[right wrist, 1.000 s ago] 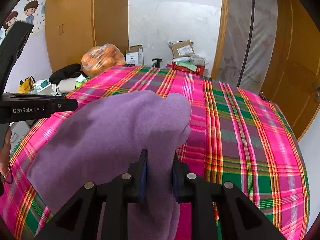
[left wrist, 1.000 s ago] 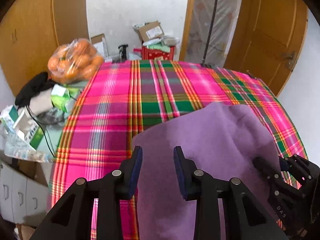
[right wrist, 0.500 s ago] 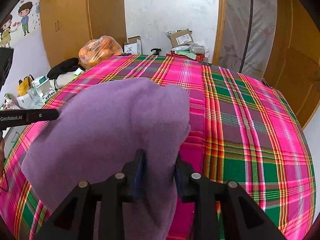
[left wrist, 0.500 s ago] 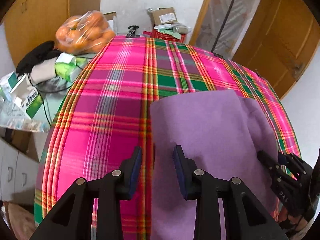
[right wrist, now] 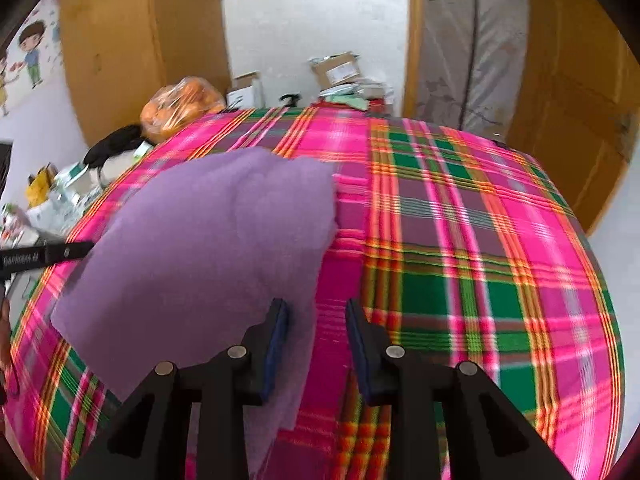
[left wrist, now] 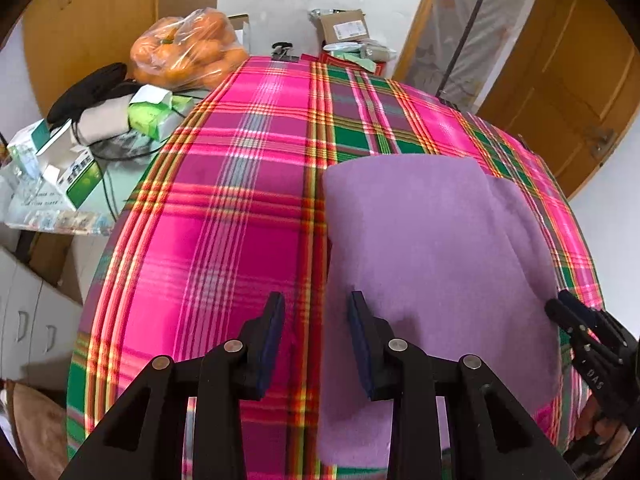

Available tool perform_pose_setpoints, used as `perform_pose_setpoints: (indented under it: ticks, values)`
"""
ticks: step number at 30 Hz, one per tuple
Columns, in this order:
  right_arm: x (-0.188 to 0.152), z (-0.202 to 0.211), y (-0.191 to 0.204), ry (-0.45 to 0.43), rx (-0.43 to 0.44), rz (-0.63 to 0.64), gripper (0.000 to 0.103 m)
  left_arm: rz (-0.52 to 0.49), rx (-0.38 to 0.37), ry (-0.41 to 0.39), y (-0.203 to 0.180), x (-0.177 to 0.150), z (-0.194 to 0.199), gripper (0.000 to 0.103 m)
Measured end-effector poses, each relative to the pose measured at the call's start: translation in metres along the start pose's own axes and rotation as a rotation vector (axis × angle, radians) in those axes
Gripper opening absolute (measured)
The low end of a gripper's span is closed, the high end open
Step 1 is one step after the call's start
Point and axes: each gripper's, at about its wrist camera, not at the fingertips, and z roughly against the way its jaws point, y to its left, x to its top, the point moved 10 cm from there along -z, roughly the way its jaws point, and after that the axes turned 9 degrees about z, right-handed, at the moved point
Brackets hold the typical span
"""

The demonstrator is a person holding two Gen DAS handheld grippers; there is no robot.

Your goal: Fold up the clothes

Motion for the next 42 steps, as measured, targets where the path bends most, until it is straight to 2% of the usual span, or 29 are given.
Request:
perform_pose_setpoints:
  ticks: [1, 5, 9, 14, 22, 26, 33, 37, 38, 42]
  values:
    - [0.0, 0.004, -0.002, -0.007, -0.011, -0.012, 0.03, 0.007, -0.002, 0.0, 0.001, -0.002, 0.003, 0.034]
    - [0.005, 0.022, 0.019, -0.079, 0.075, 0.008, 0.03, 0.014, -0.02, -0.012, -0.003, -0.01, 0.013, 0.033]
    - [-0.006, 0.012, 0.036, -0.033, 0.111, 0.039, 0.029, 0.0, -0.049, -0.012, -0.011, -0.02, 0.017, 0.034]
    - [-0.024, 0.008, 0.033, 0.001, 0.113, 0.012, 0.029, 0.011, -0.046, -0.004, -0.008, -0.026, 0.016, 0.034]
    - [-0.042, 0.02, 0.027, 0.024, 0.072, -0.011, 0.029, 0.019, -0.016, -0.022, -0.008, -0.039, 0.023, 0.034]
    - [-0.048, 0.031, 0.039, 0.027, 0.088, 0.004, 0.029, 0.011, 0.021, -0.028, -0.009, -0.053, 0.029, 0.034]
    - [-0.069, 0.038, 0.059, 0.05, 0.116, 0.024, 0.029, 0.012, 0.0, 0.022, -0.02, -0.09, 0.026, 0.034]
    - [-0.078, 0.038, 0.063, 0.067, 0.104, 0.03, 0.029, -0.014, 0.02, 0.009, -0.029, -0.106, 0.025, 0.034]
    - [-0.081, 0.038, 0.064, 0.073, 0.103, 0.032, 0.03, -0.02, 0.024, 0.012, -0.031, -0.11, 0.023, 0.034]
    - [-0.089, 0.038, 0.071, 0.081, 0.075, 0.061, 0.046, -0.075, 0.084, -0.049, -0.037, -0.113, 0.026, 0.035]
